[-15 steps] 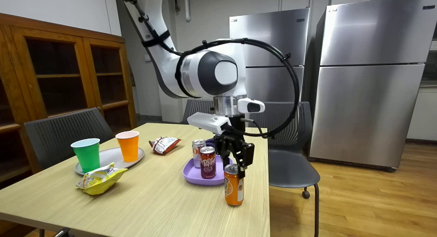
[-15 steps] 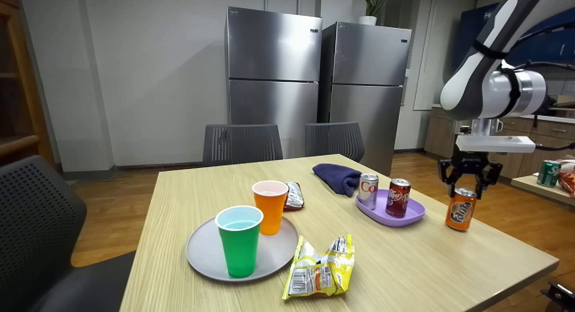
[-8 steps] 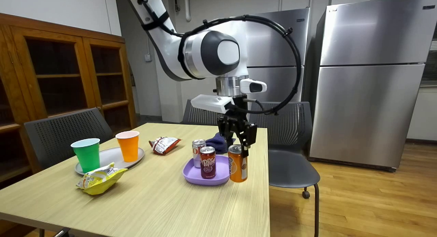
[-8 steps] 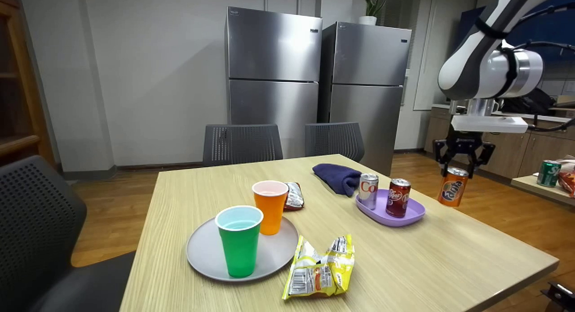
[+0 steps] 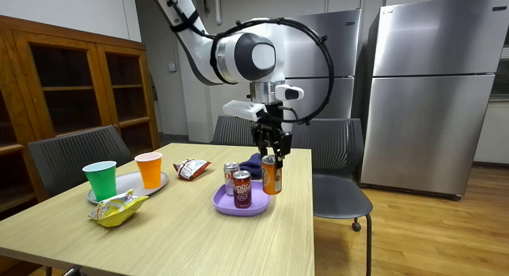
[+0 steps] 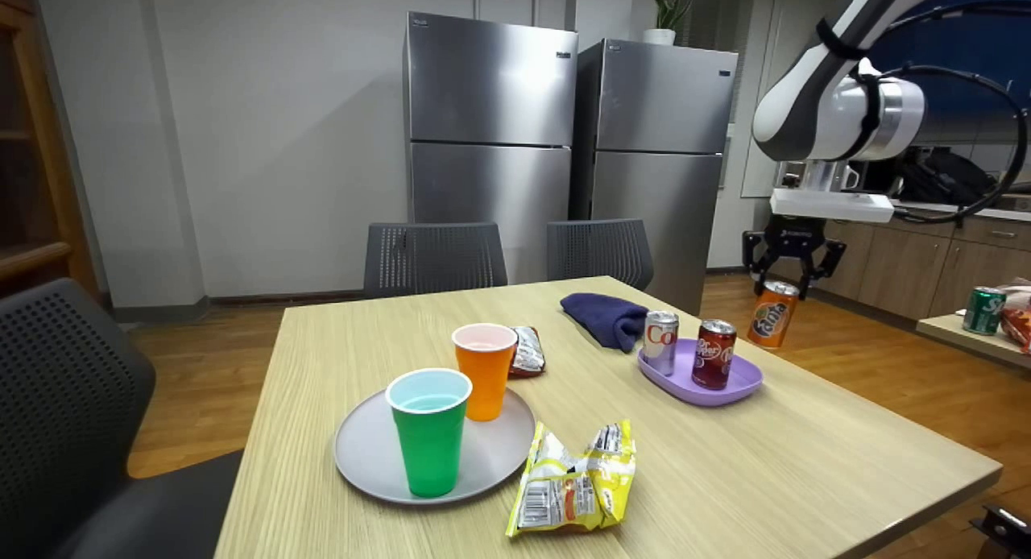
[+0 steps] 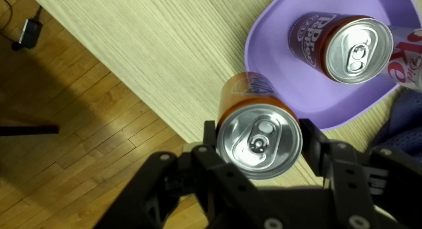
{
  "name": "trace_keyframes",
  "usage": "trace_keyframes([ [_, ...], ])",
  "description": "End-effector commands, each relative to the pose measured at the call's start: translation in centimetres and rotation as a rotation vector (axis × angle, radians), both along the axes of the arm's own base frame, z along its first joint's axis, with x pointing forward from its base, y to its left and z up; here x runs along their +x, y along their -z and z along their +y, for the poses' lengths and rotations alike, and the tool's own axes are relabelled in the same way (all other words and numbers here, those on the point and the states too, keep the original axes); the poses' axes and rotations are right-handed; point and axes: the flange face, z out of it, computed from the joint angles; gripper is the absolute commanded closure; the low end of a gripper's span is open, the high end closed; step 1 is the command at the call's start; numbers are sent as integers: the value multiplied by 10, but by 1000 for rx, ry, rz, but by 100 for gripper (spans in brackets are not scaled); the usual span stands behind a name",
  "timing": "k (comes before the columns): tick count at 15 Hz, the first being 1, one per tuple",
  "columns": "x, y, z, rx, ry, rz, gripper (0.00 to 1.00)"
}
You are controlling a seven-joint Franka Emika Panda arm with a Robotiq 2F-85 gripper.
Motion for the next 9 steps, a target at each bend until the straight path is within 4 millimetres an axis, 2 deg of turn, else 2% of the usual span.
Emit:
trace_keyframes([
  [1, 30, 4, 9, 25, 43, 3, 62],
  [5, 53, 22, 21, 47, 76, 10, 62],
  [9, 66, 15, 23, 51, 99, 3, 62],
])
